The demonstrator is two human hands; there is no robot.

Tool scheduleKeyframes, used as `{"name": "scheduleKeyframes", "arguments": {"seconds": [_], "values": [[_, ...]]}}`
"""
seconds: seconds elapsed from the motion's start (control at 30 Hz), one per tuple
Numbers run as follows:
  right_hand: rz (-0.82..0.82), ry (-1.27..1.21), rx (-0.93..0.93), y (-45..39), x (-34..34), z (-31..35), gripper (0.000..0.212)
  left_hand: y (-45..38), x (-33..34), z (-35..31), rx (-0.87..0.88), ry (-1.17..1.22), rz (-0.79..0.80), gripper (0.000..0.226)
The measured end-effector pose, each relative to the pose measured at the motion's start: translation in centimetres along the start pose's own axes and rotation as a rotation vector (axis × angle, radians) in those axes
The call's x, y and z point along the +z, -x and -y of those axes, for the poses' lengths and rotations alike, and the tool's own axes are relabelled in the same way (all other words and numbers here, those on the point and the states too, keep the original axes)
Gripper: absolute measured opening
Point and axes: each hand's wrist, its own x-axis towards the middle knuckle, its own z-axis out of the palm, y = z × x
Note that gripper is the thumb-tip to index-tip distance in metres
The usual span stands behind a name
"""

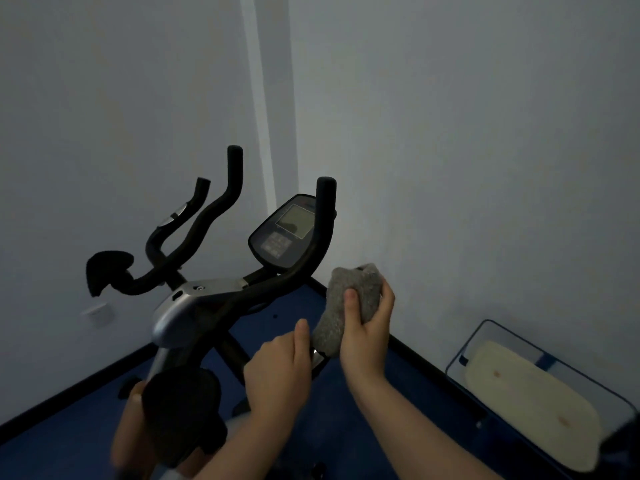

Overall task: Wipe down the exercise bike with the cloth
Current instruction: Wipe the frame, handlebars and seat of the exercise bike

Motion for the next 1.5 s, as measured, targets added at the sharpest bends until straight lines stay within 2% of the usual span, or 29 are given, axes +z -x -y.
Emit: {"name": "scheduleKeyframes", "arguments": {"seconds": [0.17, 0.3, 0.4, 0.47, 0.53, 0.63, 0.7, 0.77, 0.83, 0.9, 1.0, 1.03, 1.13, 1.23, 1.33, 1.43, 1.5], "values": [[-0.056, -0.048, -0.040, -1.6, 0.6, 0.6, 0.050, 0.1, -0.1, -0.1, 0.001, 0.009, 0.013, 0.066], [-0.029, -0.023, 0.027, 0.8, 0.2, -1.6, 0.050, 0.3, 0.0, 0.3, 0.014, 0.044, -0.024, 0.061], [0.041, 0.011, 0.087, -0.3, -0.7, -0.8, 0.033, 0.7, 0.0, 0.9, 0.064, 0.091, -0.050, 0.059], [0.062, -0.010, 0.081, -0.9, -0.7, 0.1, 0.022, 1.4, -0.2, 2.4, 0.178, 0.135, -0.106, 0.054], [-0.003, -0.049, 0.081, 0.2, 0.0, -0.5, 0.029, 2.3, 0.0, 3.9, 0.320, 0.092, -0.179, 0.049], [-0.055, -0.039, 0.118, 3.9, 1.5, -2.0, 0.056, 2.5, 0.8, 4.2, 0.313, 0.169, -0.253, 0.047], [-0.046, -0.040, 0.184, 4.2, 1.5, -2.0, 0.055, 2.5, 1.1, 4.3, 0.292, 0.236, -0.301, 0.047], [-0.050, -0.046, 0.242, 2.3, 0.8, -1.0, 0.038, 2.5, 1.4, 5.1, 0.298, 0.287, -0.329, 0.045], [-0.085, -0.054, 0.212, 0.8, 0.5, -0.1, 0.028, 2.7, 1.7, 5.8, 0.307, 0.328, -0.332, 0.043], [-0.111, -0.044, 0.191, 1.8, 1.2, -0.9, 0.036, 2.8, 1.8, 6.0, 0.308, 0.337, -0.325, 0.043], [-0.064, -0.013, 0.234, 5.0, 1.8, -2.1, 0.056, 2.8, 1.8, 6.2, 0.333, 0.321, -0.333, 0.044], [-0.063, -0.022, 0.249, 4.8, 1.5, -2.0, 0.056, 2.6, 1.8, 6.2, 0.358, 0.307, -0.336, 0.044], [-0.141, -0.045, 0.232, 0.8, 0.6, -0.3, 0.037, 2.4, 1.6, 6.3, 0.400, 0.280, -0.338, 0.043], [-0.164, -0.007, 0.150, 0.3, 1.1, 0.0, 0.042, 2.6, 1.5, 6.3, 0.424, 0.258, -0.360, 0.042], [-0.102, 0.045, 0.223, 3.5, 1.2, -2.2, 0.050, 2.5, 1.4, 6.4, 0.457, 0.240, -0.387, 0.038], [-0.117, 0.003, 0.298, 2.1, 0.8, -1.4, 0.041, 2.3, 1.4, 6.3, 0.475, 0.238, -0.410, 0.036], [-0.155, -0.023, 0.284, 0.2, 0.9, 0.2, 0.030, 2.4, 1.4, 6.4, 0.473, 0.241, -0.407, 0.036]]}}
